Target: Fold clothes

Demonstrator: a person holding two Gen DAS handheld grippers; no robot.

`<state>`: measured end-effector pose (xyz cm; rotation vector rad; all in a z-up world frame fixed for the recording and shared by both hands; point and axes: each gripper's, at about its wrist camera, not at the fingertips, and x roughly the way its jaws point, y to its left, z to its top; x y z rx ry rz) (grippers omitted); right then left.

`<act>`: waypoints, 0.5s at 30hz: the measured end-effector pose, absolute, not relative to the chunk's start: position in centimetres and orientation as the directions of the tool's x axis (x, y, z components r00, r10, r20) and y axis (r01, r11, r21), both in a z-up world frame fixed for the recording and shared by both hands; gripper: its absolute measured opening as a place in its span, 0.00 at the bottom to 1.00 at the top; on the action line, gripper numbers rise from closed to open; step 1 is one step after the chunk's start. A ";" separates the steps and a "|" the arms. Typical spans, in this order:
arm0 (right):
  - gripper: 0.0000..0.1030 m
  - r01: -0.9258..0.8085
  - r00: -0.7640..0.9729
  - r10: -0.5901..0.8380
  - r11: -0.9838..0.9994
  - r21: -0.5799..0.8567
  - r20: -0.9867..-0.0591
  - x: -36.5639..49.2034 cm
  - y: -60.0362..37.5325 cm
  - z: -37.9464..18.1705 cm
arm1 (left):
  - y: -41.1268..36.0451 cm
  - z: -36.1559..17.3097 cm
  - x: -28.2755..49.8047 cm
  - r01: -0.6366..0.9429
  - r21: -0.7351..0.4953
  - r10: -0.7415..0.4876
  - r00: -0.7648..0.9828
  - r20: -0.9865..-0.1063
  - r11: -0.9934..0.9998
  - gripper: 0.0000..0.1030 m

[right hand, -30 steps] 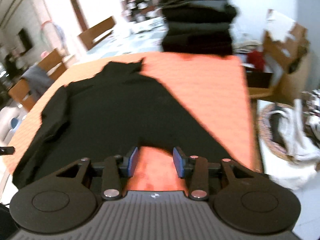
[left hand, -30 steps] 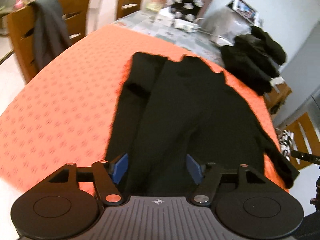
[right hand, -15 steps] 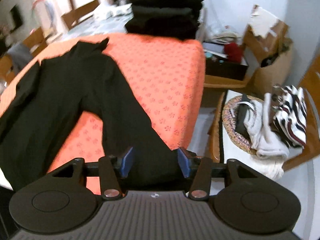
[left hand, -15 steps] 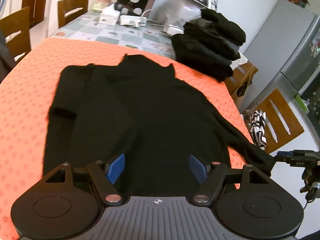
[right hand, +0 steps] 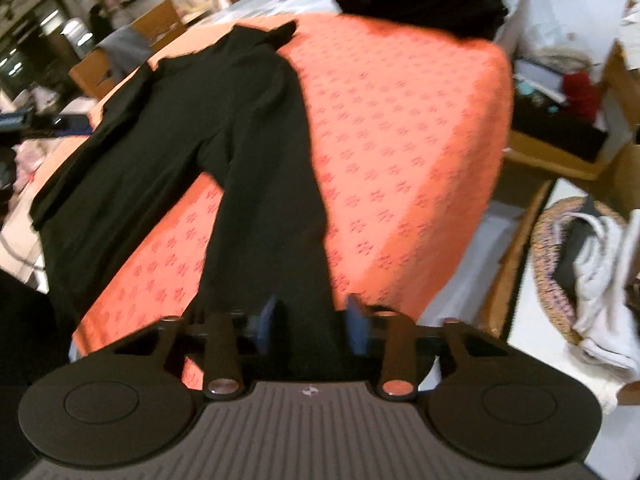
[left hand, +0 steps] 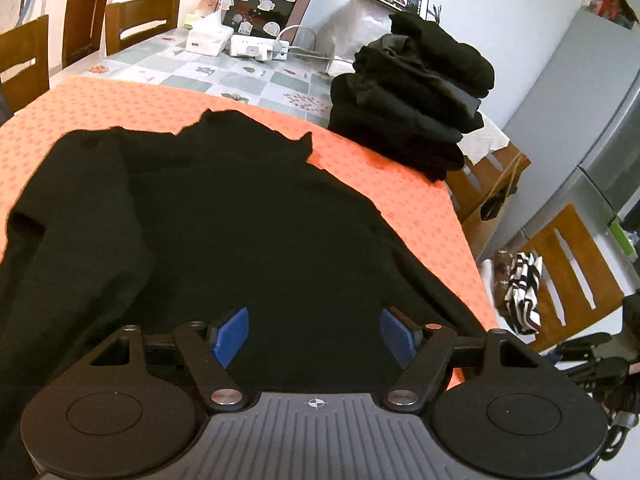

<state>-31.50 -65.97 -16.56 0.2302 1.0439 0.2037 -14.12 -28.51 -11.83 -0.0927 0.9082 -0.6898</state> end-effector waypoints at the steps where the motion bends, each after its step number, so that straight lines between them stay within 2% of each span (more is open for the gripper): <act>1: 0.08 -0.072 0.478 0.288 0.954 0.290 -0.830 -31.4 -65.9 -16.7 | -28.9 -11.9 -14.1 0.517 -0.346 -0.584 0.420 -0.695 0.783 0.73; 2: 0.03 -0.079 0.476 0.290 0.954 0.288 -0.830 -31.4 -65.9 -16.7 | -29.3 -12.0 -14.2 0.523 -0.337 -0.582 0.422 -0.695 0.783 0.73; 5: 0.03 -0.067 0.482 0.279 0.957 0.282 -0.831 -31.3 -66.3 -16.2 | -30.3 -12.3 -13.8 0.531 -0.325 -0.577 0.422 -0.700 0.783 0.73; 11: 0.03 0.056 0.536 0.159 0.973 0.223 -0.829 -31.1 -70.2 -13.9 | -34.7 -13.7 -11.9 0.599 -0.279 -0.579 0.392 -0.715 0.750 0.73; 15: 0.03 0.037 0.519 0.126 0.985 0.170 -0.845 -29.7 -70.8 -13.6 | -38.6 -14.8 -10.5 0.646 -0.268 -0.596 0.363 -0.716 0.715 0.73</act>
